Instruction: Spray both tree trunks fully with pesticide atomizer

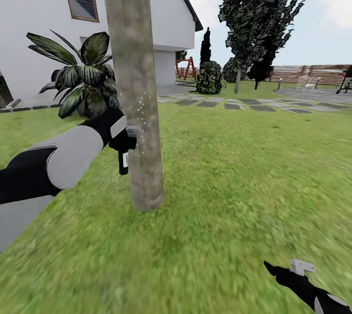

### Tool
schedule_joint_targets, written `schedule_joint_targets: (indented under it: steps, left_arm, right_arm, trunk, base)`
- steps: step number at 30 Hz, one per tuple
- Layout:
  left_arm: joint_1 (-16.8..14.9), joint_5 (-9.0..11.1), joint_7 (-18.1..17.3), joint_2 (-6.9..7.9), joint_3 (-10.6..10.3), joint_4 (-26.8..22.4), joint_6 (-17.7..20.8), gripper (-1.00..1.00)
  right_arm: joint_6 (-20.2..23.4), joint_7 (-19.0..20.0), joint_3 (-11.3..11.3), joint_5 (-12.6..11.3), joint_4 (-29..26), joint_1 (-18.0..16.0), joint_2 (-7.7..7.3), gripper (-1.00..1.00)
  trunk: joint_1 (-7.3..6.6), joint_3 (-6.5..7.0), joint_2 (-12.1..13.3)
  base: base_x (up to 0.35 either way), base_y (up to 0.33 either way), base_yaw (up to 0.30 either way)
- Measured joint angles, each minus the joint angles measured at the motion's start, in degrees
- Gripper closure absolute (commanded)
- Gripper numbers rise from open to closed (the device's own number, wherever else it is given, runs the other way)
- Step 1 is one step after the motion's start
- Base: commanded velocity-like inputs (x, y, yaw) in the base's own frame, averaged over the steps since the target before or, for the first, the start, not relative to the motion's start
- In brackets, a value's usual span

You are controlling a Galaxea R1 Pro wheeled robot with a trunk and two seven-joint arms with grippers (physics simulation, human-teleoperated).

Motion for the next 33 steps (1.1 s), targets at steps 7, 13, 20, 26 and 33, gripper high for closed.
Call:
schedule_joint_targets:
  steps: [7,13,20,26,33]
  left_arm:
    - [7.57,0.01,-0.05,0.00,0.18,0.01,-6.13,1.00]
    - [12.17,-0.01,-0.05,0.00,0.21,0.00,-12.59,1.00]
    - [16.04,-0.08,-0.05,0.40,0.16,0.00,-17.15,1.00]
    - [20.07,-0.20,-0.05,1.10,0.06,0.01,-21.25,1.00]
    - [23.02,-0.23,0.03,3.47,-0.08,-0.01,-25.26,1.00]
  right_arm:
    - [0.00,0.00,0.00,0.00,0.03,0.00,0.00,-1.00]
    - [0.00,0.00,0.00,0.00,0.03,0.00,0.00,-1.00]
    - [0.00,0.00,0.00,0.00,0.01,0.00,0.00,-1.00]
    - [0.00,0.00,0.00,0.00,0.02,0.00,0.06,-1.00]
    - [0.00,0.00,0.00,0.00,0.00,0.00,0.00,-1.00]
  trunk:
    - [0.00,0.00,0.00]
    - [0.00,0.00,0.00]
    - [0.00,0.00,0.00]
    - [0.00,0.00,0.00]
    - [0.00,0.01,0.00]
  base:
    - [0.000,0.000,0.000]
    - [0.000,0.000,0.000]
    - [0.000,0.000,0.000]
    - [0.000,0.000,0.000]
    - [0.000,0.000,0.000]
